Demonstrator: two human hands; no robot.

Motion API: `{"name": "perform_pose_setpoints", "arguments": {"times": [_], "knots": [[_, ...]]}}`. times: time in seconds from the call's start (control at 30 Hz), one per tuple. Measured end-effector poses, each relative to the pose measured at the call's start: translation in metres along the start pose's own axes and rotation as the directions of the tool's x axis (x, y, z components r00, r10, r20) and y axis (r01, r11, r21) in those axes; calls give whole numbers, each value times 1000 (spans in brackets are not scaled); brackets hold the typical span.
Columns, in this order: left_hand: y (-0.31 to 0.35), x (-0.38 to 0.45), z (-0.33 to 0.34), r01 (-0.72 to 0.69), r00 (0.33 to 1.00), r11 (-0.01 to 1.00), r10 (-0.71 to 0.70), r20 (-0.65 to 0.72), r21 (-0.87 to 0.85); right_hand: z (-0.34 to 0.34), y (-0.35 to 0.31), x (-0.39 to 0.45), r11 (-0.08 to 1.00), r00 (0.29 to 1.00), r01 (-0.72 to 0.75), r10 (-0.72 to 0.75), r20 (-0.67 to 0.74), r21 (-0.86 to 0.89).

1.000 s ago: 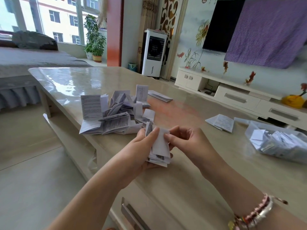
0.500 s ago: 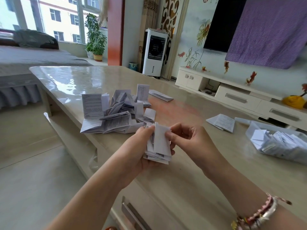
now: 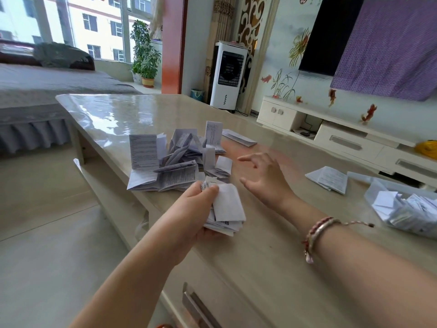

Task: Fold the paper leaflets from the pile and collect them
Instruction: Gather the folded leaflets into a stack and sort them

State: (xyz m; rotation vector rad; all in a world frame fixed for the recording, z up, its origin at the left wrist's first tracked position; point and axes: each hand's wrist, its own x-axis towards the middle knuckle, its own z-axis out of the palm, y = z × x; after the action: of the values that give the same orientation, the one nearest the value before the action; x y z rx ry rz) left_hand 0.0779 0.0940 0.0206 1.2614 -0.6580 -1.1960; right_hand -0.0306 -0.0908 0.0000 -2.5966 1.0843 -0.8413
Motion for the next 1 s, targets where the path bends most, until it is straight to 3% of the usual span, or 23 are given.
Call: {"name": "perform_pose_setpoints", "arguments": {"times": [0.1, 0.23, 0.33, 0.4, 0.5, 0.57, 0.67, 0.8, 1.0], "knots": [[-1, 1, -4, 44, 999, 999, -44, 13, 29, 16, 0, 13, 992, 997, 53, -45, 70, -111], [-1, 4, -8, 76, 997, 996, -76, 12, 47, 22, 0, 23, 996, 996, 56, -50, 76, -75], [-1, 6, -7, 71, 997, 996, -72, 20, 48, 16, 0, 19, 977, 996, -86, 89, -6, 193], [-1, 7, -4, 53, 998, 998, -53, 14, 47, 5, -8, 9, 889, 981, -140, 185, -64, 436], [-1, 8, 2, 16, 1000, 998, -16, -11, 53, -18, -28, -20, 775, 980, -33, 148, -131, 631], [-2, 9, 6, -10, 1000, 998, 12, -21, 65, -33, -40, -47, 744, 996, 24, 37, -76, 668], [-4, 9, 8, -28, 998, 995, 32, -45, 96, -46, -47, -75, 708, 990, -43, -67, 127, 704], [-3, 6, 11, -31, 998, 996, 35, -43, 89, -46, -47, -79, 699, 956, -204, -7, 293, 685], [-7, 8, 9, -108, 994, 986, 105, 28, 130, -31, -49, -68, 723, 950, -254, 60, 307, 643]]}}
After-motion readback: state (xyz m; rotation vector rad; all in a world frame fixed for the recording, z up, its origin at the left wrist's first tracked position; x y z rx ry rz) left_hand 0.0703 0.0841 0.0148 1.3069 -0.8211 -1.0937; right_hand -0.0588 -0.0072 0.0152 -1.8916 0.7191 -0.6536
